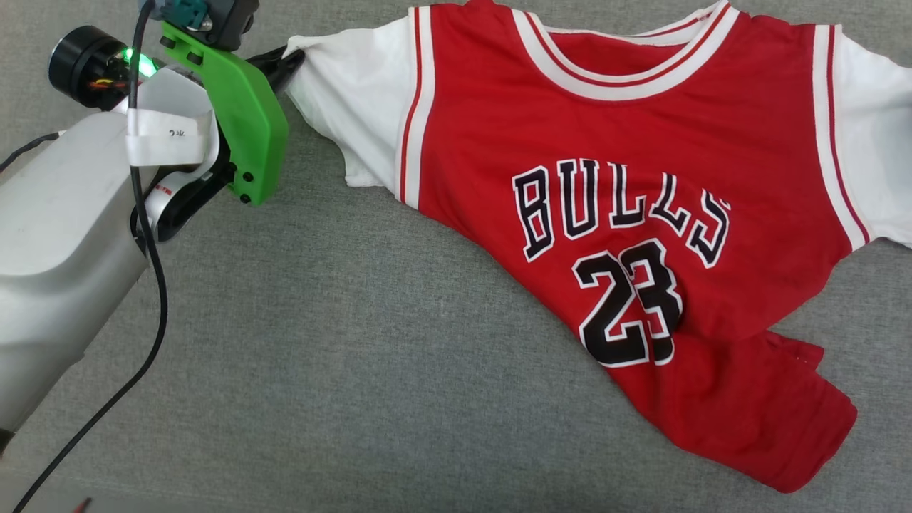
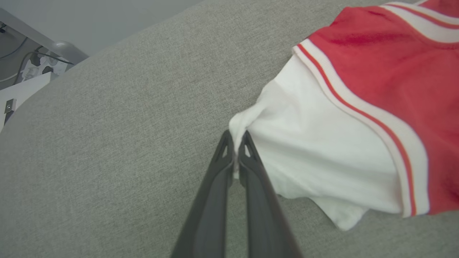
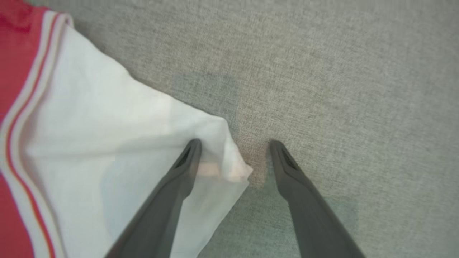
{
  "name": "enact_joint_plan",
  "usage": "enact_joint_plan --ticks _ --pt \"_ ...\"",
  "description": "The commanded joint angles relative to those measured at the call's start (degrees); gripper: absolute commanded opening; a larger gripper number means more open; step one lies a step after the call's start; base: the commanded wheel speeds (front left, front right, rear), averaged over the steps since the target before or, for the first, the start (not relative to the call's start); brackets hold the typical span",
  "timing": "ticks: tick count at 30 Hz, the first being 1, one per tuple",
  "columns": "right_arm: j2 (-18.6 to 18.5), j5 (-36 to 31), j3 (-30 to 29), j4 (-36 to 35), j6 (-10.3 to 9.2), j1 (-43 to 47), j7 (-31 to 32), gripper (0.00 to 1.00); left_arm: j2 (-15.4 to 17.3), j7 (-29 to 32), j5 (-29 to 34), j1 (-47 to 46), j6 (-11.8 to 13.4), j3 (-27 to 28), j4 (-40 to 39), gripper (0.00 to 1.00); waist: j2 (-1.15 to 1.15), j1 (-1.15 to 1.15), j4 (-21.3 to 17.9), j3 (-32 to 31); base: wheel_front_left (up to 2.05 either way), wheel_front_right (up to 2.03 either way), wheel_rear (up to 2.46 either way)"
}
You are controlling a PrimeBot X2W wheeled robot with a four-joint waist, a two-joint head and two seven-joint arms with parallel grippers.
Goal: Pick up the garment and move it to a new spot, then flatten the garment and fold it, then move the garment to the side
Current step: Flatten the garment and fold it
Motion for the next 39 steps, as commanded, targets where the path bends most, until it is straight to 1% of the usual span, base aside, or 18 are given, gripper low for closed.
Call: enact_joint_plan --ticks 1,5,6,7,9,13,17,20,24,28,31,33,35,39 --pt "1.47 1.0 1.72 1.56 -0.02 1.46 -0.21 1.0 -0.06 -0.55 0.9 -0.92 0.43 0.19 -0.11 0.0 0.0 0.0 0.54 0.81 0.0 0.0 0.0" --pt "1.18 2.83 4.98 2.57 -0.02 3.27 -1.33 1.0 0.06 -0.87 0.86 -0.59 0.51 0.09 0.27 0.0 0.0 0.0 0.15 0.48 0.0 0.0 0.0" --pt "0.98 3.08 5.51 2.52 -0.02 3.3 -2.61 0.18 0.06 -0.93 0.77 -0.4 0.47 0.02 0.51 0.0 0.0 0.0 -0.05 0.14 0.0 0.0 0.0" --pt "0.87 3.4 5.82 2.52 -0.02 3.25 -3.69 0.0 0.07 -0.86 0.63 -0.18 0.27 -0.12 0.71 0.0 0.0 0.0 -0.24 -0.22 0.0 0.0 0.0" --pt "0.6 4.14 5.89 2.39 -0.02 2.73 -7.04 0.0 -0.07 -1.53 0.31 0.25 0.09 -0.03 1.13 0.0 0.0 0.0 -0.6 -1.31 0.0 0.0 0.0" --pt "-0.62 4.5 5.94 1.36 -0.02 1.76 -16.09 0.0 -0.03 -3.37 0.51 0.81 0.04 0.13 1.85 0.0 0.0 0.0 -1.54 -4.87 0.0 0.0 0.0" --pt "-1.73 5.72 5.79 0.1 -0.02 2.15 -24.48 0.0 0.98 -6.48 0.98 1.2 0.1 0.99 0.83 0.0 0.0 0.0 -2.76 -9.34 0.0 0.0 0.0" --pt "-3.04 7.14 5.92 -2.29 -0.02 3.01 -29.43 0.0 2.2 -9.35 1.76 1.38 0.76 1.96 -1.29 0.0 0.0 0.0 -3.57 -12.57 0.0 0.0 0.0" --pt "-5.06 7.83 5.26 -5.99 -0.02 3.8 -33.93 0.0 4.06 -11.71 2.9 1.32 2.27 3.1 -4.8 0.0 0.0 0.0 -4.52 -16.04 0.0 0.0 0.0" --pt "-6.27 7.64 2.89 -9.27 -0.02 3.68 -37.1 0.0 5.34 -12.16 3.83 -0.08 3.43 4.08 -8.24 0.0 0.0 0.0 -5.25 -18.27 0.0 0.0 0.0" --pt "-6.28 6.9 1.22 -11.28 -0.02 2.77 -37.91 0.0 5.31 -11.98 4.2 -2.19 3.79 4.91 -9.52 0.0 0.0 0.0 -5.64 -18.84 0.0 0.0 0.0" --pt "-5.96 5.91 0.09 -12.26 -0.02 1.45 -38.05 0.0 4.62 -11.72 4.67 -4.16 3.73 5.22 -9.73 0.0 0.0 0.0 -5.89 -18.72 0.0 0.0 0.0" --pt "-5.28 4.31 -0.84 -12.67 -0.02 -0.48 -37.77 0.0 3.17 -11.58 4.07 -6.34 3.31 5.96 -9.27 0.0 0.0 0.0 -6.13 -18.07 0.0 0.0 0.0" --pt "-2.87 0.83 -1.78 -11.52 -0.02 -6.26 -35.75 0.0 0.57 -10.86 5.01 -12.54 1.95 6.59 -5.79 0.0 0.0 0.0 -7.05 -15.57 0.0 0.0 0.0"
